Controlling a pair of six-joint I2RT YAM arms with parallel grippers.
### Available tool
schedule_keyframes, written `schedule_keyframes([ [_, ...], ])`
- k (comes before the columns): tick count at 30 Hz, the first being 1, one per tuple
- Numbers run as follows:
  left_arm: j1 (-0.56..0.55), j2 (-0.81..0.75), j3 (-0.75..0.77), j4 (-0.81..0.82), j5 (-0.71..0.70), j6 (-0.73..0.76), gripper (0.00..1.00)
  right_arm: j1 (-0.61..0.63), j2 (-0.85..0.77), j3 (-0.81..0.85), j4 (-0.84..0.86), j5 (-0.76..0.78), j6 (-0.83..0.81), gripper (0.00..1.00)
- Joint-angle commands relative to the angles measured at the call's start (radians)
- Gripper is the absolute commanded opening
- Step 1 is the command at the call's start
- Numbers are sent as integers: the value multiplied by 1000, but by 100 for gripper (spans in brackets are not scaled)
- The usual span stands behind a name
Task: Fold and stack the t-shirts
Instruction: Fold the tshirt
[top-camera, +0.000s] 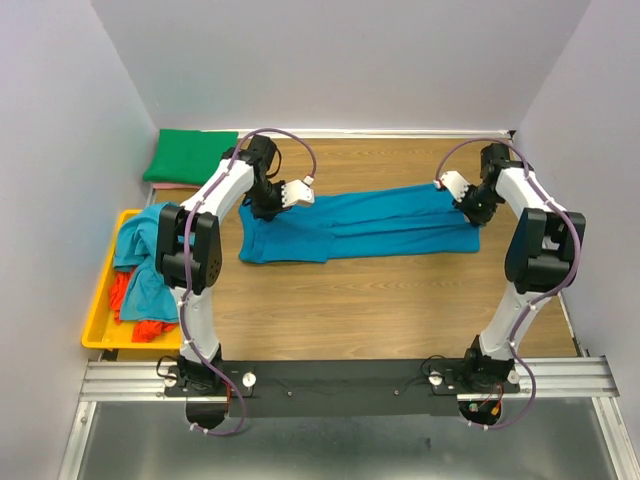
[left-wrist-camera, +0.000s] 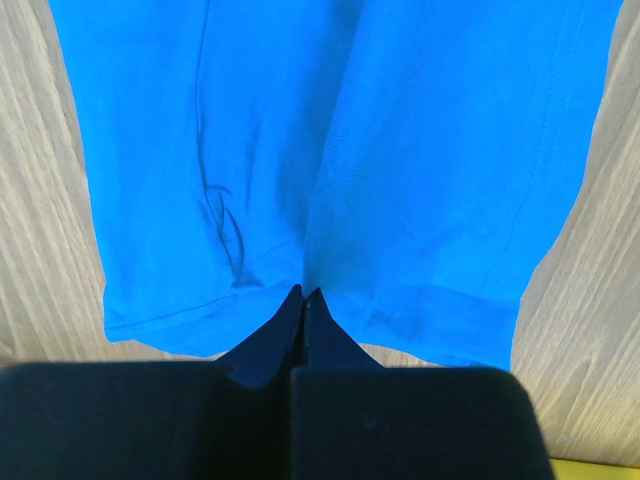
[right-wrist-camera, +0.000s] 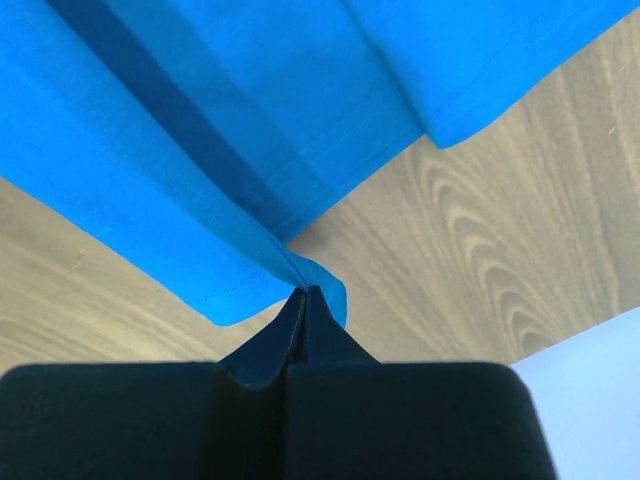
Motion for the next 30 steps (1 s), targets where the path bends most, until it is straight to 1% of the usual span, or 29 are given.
schedule_keyframes([
  [1,15,18,10,-11,-30,20,0,2,49,49,-7,-10,4,1],
  [14,18,35,-27,29,-26,-6,0,40,124,118,-8,-4,10,0],
  [25,30,49,-51,87,-46,-25,0,43,145,136,-5,7,15,0],
  [30,35,56,-34,106,-45,-40,0,43,147,134,7,8,31,1],
])
